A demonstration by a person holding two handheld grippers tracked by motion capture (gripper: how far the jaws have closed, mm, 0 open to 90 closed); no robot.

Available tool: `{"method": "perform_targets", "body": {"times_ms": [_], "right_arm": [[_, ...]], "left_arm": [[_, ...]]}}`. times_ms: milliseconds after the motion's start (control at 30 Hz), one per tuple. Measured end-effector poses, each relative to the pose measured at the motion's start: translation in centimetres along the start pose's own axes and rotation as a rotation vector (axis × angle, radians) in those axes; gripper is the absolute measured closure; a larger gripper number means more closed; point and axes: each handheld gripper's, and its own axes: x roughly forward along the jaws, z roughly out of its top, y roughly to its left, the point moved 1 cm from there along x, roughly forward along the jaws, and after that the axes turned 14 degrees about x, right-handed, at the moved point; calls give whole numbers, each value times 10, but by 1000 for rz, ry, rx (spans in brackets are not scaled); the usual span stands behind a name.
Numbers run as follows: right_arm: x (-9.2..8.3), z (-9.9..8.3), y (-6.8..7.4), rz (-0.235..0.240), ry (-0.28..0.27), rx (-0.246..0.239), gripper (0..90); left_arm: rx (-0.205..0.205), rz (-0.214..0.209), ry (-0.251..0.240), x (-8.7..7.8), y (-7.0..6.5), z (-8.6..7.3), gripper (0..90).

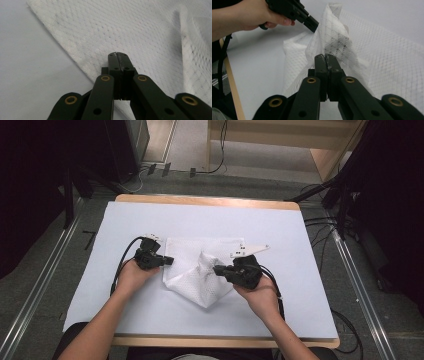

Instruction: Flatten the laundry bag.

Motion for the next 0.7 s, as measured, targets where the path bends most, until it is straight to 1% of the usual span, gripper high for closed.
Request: {"method": "perform_targets", "body": {"times_ms": [67, 100, 133, 267, 400, 500, 567, 600, 700], "right_arm": [[-2, -5, -2, 2, 7, 6, 900], [-5, -10, -3, 0, 10, 13, 900], [-5, -10, -3, 0, 10, 13, 900], [-16, -17, -6, -23, 12, 19, 900], [-27, -27, -12, -33, 4, 42, 900], [-33, -36, -16, -43, 17, 51, 900], [-34, -41, -19, -50, 23, 64, 900], [-36, -45, -21, -53, 28, 77, 900], [-39, -51, -28, -65, 36, 94, 900]], "left_arm": [[-2, 1, 0, 0, 0, 0, 900], [-3, 0, 1, 0, 0, 0, 900], [-2, 0, 0, 0, 0, 0, 900], [-4, -3, -2, 0, 0, 0, 900], [0, -2, 0, 0, 0, 0, 900], [0, -3, 3, 0, 1, 0, 900], [5, 3, 5, 0, 1, 1, 900], [3, 4, 3, 0, 1, 1, 900], [-2, 8, 0, 0, 2, 1, 900]]}}
